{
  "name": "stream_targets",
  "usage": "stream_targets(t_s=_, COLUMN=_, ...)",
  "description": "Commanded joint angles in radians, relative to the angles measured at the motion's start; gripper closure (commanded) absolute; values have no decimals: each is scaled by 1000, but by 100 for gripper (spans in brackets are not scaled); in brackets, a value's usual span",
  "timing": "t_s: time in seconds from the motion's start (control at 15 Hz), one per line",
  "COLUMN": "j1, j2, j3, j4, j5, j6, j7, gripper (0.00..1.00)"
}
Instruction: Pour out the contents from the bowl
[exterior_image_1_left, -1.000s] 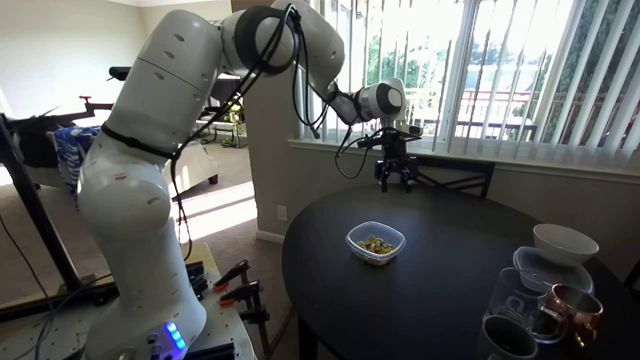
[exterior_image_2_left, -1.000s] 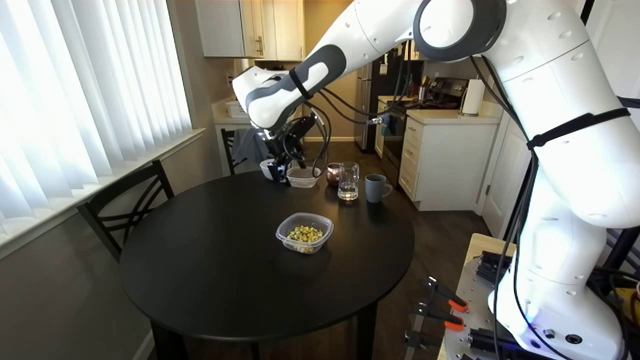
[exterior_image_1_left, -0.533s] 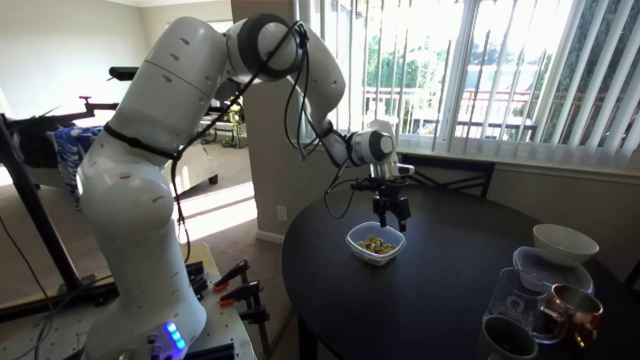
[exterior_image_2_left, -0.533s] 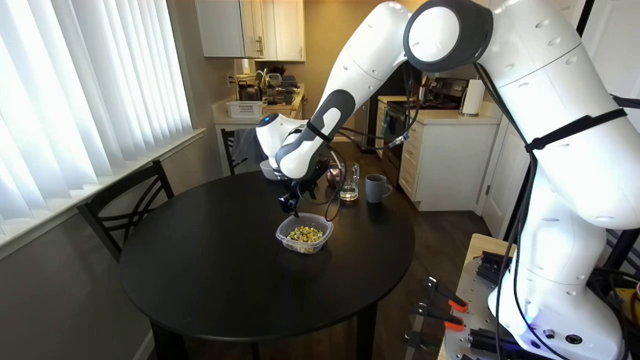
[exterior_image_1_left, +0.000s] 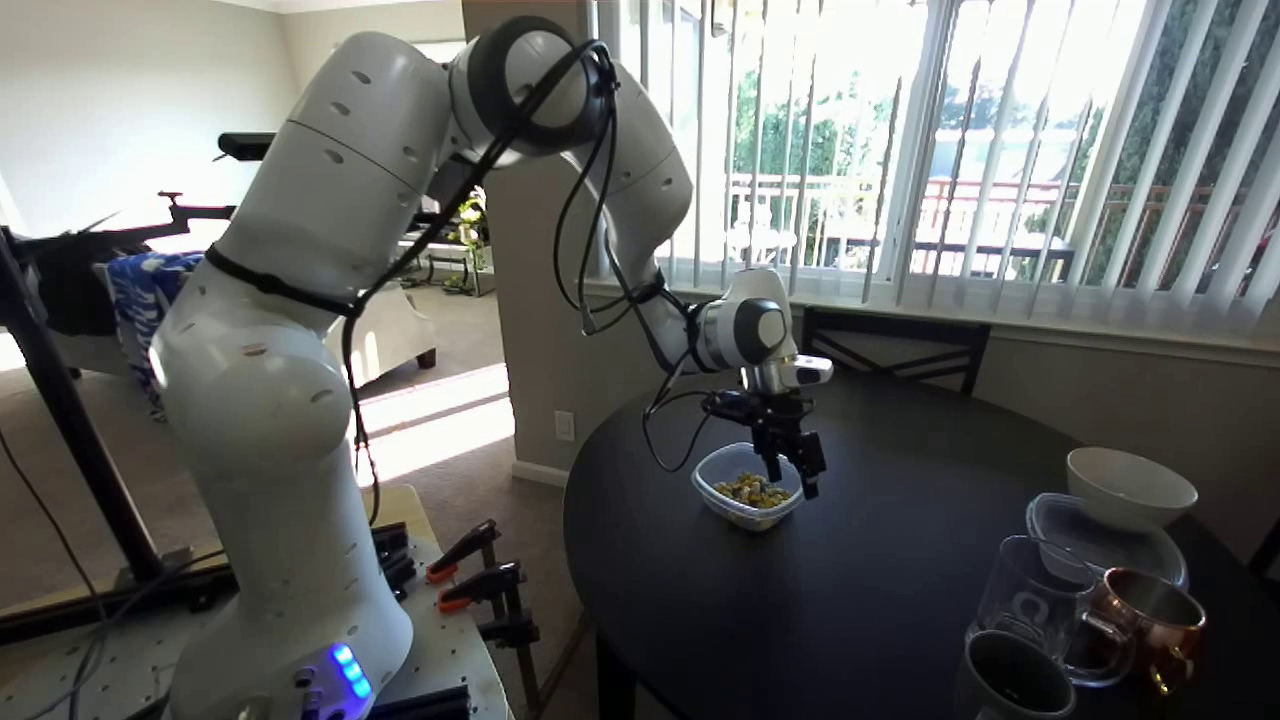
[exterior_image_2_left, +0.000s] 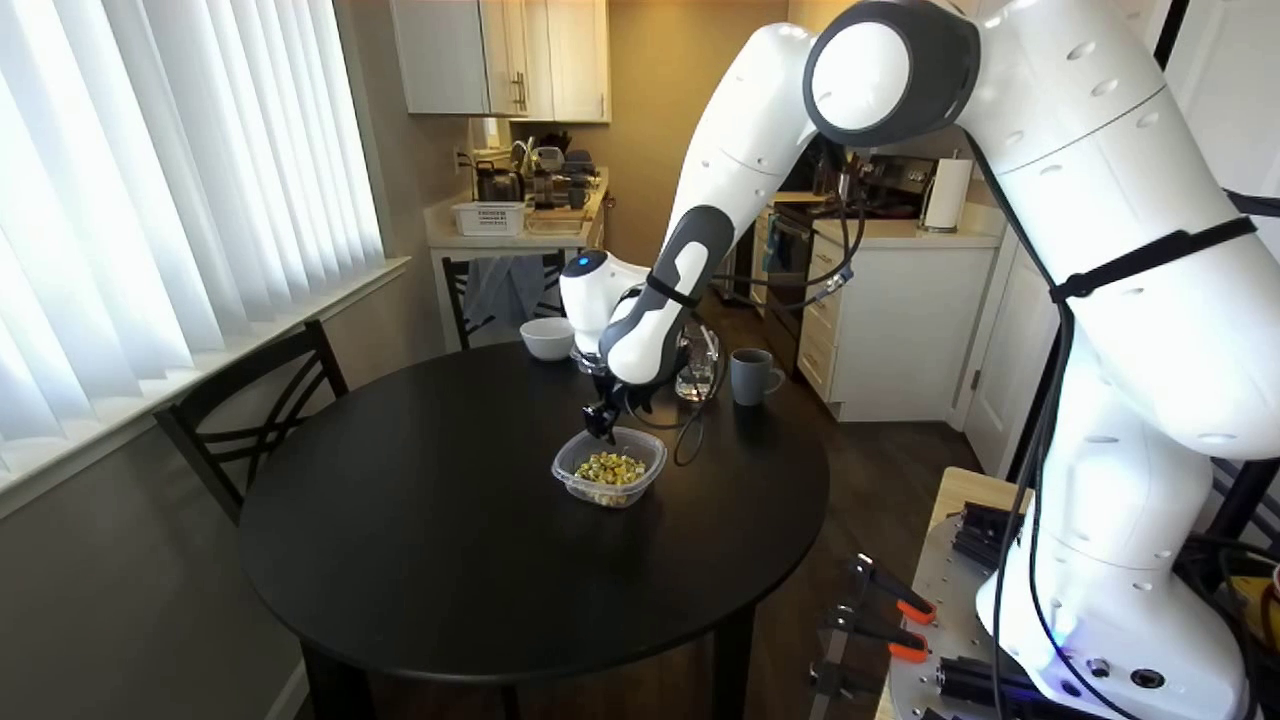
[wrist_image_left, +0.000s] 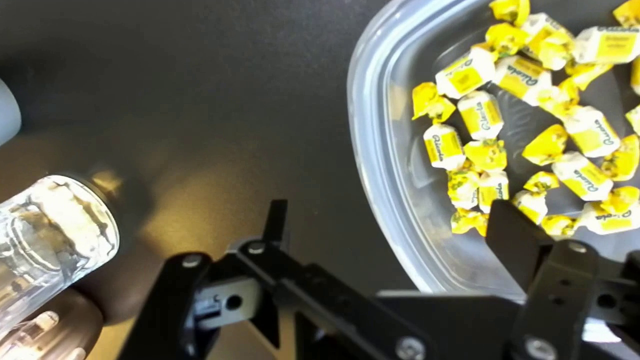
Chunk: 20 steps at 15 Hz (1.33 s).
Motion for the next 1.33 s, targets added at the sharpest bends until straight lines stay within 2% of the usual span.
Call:
stream_targets(t_s=0.0, j1=-6, j2=6, j3=-34, j4=-82, j5=-10, j6=186, j7=-49, gripper=0)
stream_targets(t_s=0.2, j1=-32, j2=21, j3=-43, j4=-141, j5=31, j6=362, j7=-127, gripper=1)
stream_targets(t_s=0.27, j1=-36, j2=24, j3=-51, j4=-163, j5=39, j6=430, j7=-153, gripper=26)
stream_targets(t_s=0.4, j1=-52, j2=22, j3=-49, j4=-202, j5=78, j6=525, j7=-223, gripper=29)
stream_targets(t_s=0.67, j1=-88, j2=9, j3=-22, j4=-261, j5=173, j6=635, j7=-356, gripper=55)
stream_targets(t_s=0.93, j1=-112, j2=-6, j3=14, j4=-289, j5=237, j6=671, j7=-439, gripper=82)
stream_targets(t_s=1.07, j1=-92, j2=-27, j3=1, j4=-308, j5=259, j6=670, j7=-452, gripper=94)
stream_targets(t_s=1.2, j1=4, j2=-62, j3=-88, j4=-333, j5=294, j6=654, j7=-434, gripper=98)
stream_targets(t_s=1.27, j1=80, j2=-79, j3=-161, j4=-345, j5=315, j6=645, j7=-416, gripper=98)
